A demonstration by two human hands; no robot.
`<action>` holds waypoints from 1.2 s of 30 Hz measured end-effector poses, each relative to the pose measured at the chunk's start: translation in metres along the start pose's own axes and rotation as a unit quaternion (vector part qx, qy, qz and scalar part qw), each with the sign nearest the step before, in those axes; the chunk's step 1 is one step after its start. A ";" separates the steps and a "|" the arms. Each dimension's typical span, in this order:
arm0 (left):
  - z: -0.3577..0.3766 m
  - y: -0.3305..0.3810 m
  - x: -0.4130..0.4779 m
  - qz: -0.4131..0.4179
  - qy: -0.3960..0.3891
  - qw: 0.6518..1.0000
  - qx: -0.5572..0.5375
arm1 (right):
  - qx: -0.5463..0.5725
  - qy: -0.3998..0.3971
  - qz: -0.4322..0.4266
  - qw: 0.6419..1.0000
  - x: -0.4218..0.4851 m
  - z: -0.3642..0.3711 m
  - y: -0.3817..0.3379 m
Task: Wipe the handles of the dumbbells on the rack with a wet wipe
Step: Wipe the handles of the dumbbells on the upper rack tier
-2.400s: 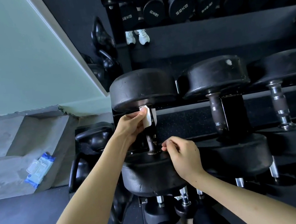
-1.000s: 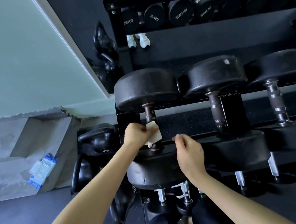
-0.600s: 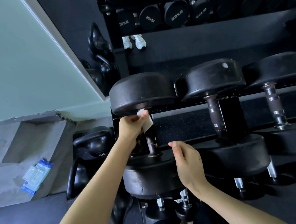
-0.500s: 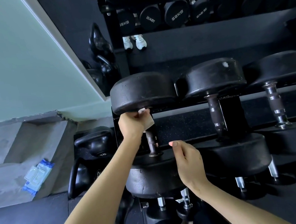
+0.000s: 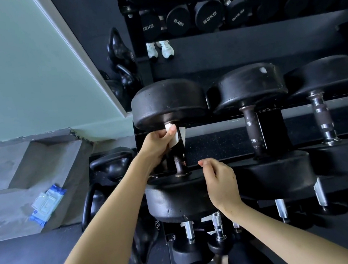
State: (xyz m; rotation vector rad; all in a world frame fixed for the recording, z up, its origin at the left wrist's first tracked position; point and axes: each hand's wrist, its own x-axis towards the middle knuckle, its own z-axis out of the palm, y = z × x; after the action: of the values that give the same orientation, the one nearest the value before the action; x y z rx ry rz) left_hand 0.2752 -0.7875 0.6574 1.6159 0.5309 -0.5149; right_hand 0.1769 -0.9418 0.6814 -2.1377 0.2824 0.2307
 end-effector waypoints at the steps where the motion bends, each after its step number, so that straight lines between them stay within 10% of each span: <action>1: -0.001 0.001 -0.003 0.009 -0.019 1.000 0.020 | 0.001 -0.002 0.002 1.000 0.000 -0.001 0.000; 14: 0.004 -0.011 -0.033 0.026 -0.017 0.905 0.425 | 0.002 -0.019 0.016 1.000 0.000 -0.003 -0.001; 24: -0.007 -0.017 -0.027 -0.083 -0.164 0.981 0.057 | 0.008 -0.001 0.010 1.000 0.000 0.001 0.002; 36: 0.015 -0.006 -0.036 -0.060 -0.005 0.962 0.266 | 0.053 -0.005 0.037 0.998 -0.002 -0.001 0.000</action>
State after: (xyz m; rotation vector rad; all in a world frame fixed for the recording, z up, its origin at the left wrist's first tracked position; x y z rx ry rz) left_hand 0.2426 -0.8036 0.6726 2.0985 0.5105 -0.8055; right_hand 0.1751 -0.9428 0.6820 -2.0234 0.3597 0.2628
